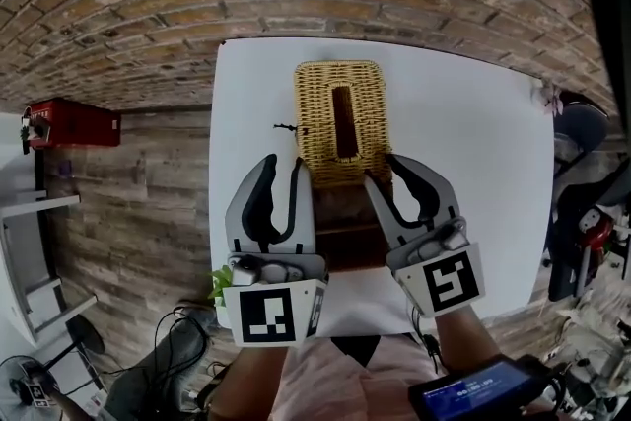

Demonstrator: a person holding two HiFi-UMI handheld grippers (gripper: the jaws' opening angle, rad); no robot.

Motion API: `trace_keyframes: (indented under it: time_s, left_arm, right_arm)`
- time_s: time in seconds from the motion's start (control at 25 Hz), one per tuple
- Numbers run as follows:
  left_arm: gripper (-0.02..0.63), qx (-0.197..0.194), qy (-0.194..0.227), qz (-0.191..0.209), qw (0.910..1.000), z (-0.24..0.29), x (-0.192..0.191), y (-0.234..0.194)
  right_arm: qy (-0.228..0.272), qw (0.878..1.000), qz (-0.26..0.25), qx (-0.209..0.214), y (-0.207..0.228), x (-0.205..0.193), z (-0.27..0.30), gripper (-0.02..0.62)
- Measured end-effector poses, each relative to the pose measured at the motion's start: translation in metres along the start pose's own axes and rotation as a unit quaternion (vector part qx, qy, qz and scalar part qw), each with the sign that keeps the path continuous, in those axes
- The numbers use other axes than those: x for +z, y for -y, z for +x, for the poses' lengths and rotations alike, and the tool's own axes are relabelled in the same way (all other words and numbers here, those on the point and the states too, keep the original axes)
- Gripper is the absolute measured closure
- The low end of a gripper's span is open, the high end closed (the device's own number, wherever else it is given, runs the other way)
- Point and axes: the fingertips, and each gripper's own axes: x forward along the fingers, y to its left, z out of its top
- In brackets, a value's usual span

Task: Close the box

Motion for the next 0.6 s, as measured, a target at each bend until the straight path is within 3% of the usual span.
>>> trace_keyframes:
  time_s: [0.24,0.36,0.6]
  left_arm:
    - [0.488,0.001,0.042,0.004,0.9991,-0.02,0.029,0.011]
    - [0.488,0.011,0.037,0.012,0.9992,-0.039,0.038,0.019]
    - [0.488,0.01,0.078,0.035,0.9963,-0.08,0.085,0.059]
  right_arm:
    - [0.016,1.0,0.004,0.01,-0.01,0.016,-0.014,0.474]
    - [0.027,1.0,0.004,0.007,-0.012,0.032,-0.031,0.474]
    - [0.052,0.999,-0.003,-0.007,-0.012,0.065,-0.079,0.486]
